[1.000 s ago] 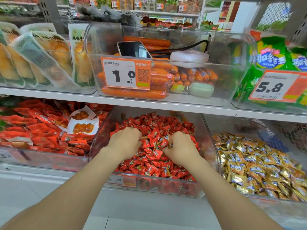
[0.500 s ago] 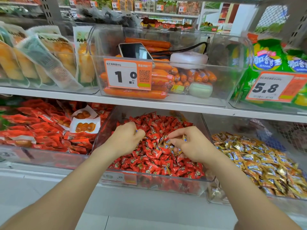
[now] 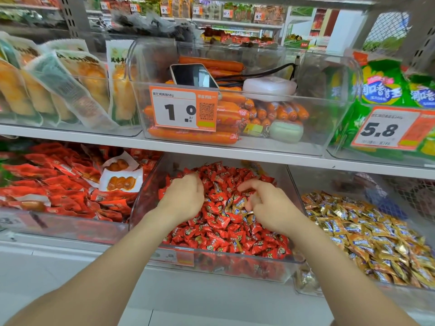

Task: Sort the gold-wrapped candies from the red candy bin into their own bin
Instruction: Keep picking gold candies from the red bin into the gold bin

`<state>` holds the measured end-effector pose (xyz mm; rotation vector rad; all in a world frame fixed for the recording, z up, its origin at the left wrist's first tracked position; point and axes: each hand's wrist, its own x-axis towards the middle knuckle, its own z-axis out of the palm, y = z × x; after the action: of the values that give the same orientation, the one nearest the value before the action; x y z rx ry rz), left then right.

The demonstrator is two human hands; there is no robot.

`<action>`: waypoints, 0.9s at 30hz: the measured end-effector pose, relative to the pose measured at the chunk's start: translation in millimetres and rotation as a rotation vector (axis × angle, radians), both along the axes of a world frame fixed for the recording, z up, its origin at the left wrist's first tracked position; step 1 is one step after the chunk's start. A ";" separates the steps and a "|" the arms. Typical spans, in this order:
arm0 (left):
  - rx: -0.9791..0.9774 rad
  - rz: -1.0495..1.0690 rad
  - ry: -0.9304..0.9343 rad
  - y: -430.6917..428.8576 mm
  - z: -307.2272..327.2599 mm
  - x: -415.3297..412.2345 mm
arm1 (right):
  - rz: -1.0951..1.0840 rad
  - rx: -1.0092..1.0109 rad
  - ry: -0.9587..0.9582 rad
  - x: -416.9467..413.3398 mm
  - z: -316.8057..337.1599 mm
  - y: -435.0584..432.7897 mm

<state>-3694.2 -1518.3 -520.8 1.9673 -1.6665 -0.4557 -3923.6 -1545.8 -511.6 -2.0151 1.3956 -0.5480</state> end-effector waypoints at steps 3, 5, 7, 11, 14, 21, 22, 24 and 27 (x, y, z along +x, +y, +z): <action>0.016 -0.077 -0.230 -2.2 -8.0 6.1 | 0.012 -0.169 0.327 2.6 -5.6 -3.7; 0.082 -0.180 -0.368 -3.2 -12.8 8.2 | 0.004 -0.226 0.454 7.1 -7.3 -4.0; 0.106 -0.229 -0.462 -4.4 -15.6 8.6 | -0.003 -0.255 0.535 13.3 -9.9 -5.2; 0.140 -0.297 -0.501 -9.0 -23.8 7.8 | -0.018 -0.313 0.603 25.1 -15.8 -5.6; 0.124 -0.275 -0.477 -9.1 -22.4 8.3 | -0.048 -0.298 0.580 29.4 -19.1 -6.6; -0.047 -0.102 -0.293 2.1 -2.9 -0.3 | -0.031 -0.174 0.416 22.6 -22.0 -12.8; -0.071 -0.081 -0.301 3.5 -1.6 -2.9 | -0.011 -0.157 0.384 19.9 -19.4 -12.4; -0.073 -0.083 -0.332 6.6 -1.0 -6.6 | 0.025 -0.141 0.342 13.4 -11.9 -8.9; 0.000 -0.074 -0.388 9.8 0.9 -8.9 | 0.084 -0.127 0.274 1.0 1.4 2.1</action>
<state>-3703.1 -1508.5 -519.9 2.0976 -1.9748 -0.0994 -3922.6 -1543.7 -510.1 -2.3087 1.4551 -0.3405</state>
